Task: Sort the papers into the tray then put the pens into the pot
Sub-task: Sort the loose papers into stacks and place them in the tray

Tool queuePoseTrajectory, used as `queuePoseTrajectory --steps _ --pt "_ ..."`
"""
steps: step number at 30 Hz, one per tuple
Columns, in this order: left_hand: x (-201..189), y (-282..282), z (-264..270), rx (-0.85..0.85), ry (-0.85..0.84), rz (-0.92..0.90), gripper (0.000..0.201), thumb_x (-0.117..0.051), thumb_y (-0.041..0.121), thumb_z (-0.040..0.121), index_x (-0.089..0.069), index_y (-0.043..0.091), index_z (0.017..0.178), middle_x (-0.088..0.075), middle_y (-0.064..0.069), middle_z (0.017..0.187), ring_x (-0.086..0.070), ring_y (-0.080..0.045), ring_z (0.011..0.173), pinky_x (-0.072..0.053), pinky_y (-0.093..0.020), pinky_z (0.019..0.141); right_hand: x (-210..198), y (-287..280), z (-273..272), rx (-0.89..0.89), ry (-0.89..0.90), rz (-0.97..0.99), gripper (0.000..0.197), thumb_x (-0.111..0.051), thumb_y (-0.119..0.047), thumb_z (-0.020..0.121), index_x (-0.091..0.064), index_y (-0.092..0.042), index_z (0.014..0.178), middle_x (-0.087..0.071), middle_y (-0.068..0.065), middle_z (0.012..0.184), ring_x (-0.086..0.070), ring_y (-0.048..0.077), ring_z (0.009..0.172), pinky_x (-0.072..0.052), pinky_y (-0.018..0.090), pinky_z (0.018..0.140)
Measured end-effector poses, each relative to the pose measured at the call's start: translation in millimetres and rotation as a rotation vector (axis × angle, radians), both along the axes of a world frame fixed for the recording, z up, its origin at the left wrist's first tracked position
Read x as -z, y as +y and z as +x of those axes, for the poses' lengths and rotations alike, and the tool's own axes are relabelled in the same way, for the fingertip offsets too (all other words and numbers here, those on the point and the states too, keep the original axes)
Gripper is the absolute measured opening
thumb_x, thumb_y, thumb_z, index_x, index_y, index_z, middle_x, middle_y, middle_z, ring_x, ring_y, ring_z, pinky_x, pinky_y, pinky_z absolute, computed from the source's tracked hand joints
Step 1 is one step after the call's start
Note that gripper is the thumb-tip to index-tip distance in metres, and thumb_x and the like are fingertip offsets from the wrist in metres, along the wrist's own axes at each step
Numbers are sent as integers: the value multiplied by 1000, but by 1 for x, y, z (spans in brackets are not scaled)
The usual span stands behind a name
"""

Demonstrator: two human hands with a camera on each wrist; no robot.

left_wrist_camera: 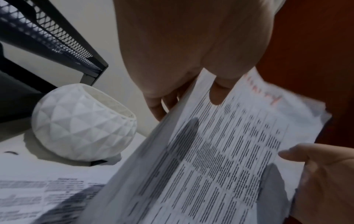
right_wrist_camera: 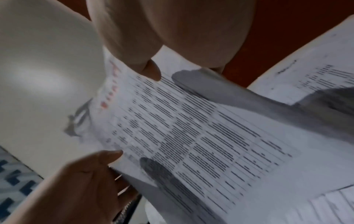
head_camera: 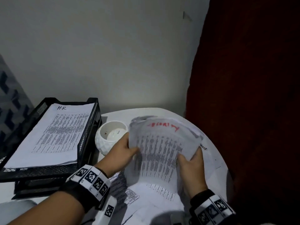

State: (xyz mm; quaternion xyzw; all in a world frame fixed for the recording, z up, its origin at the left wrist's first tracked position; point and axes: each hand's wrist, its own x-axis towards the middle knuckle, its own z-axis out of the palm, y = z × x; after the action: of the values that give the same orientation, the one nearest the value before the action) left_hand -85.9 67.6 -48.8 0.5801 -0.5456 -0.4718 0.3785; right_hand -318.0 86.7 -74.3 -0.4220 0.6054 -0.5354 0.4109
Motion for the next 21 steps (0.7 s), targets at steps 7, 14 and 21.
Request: queuePoseTrajectory --steps 7,14,21 --pt "44 -8 1 38 -121 131 47 -53 8 77 -47 19 122 -64 -19 118 -64 -31 104 -55 -48 86 42 6 9 40 -33 107 42 -49 3 97 -62 -38 95 -75 -5 95 -67 40 93 -54 41 81" --pt "73 -3 -16 12 -118 35 48 -50 4 97 -49 24 141 -65 9 129 -58 -13 125 -47 -42 110 47 6 10 77 -36 135 33 -49 -10 104 -50 -35 125 -64 -19 106 -64 18 98 -45 34 87" --pt "-12 -9 -13 -157 -209 -220 20 -51 17 97 -62 26 111 -72 2 98 -68 -20 94 -57 -47 90 -4 -6 7 105 -290 42 20 -57 -13 105 -63 -31 112 -74 3 115 -70 30 109 -53 52 103"
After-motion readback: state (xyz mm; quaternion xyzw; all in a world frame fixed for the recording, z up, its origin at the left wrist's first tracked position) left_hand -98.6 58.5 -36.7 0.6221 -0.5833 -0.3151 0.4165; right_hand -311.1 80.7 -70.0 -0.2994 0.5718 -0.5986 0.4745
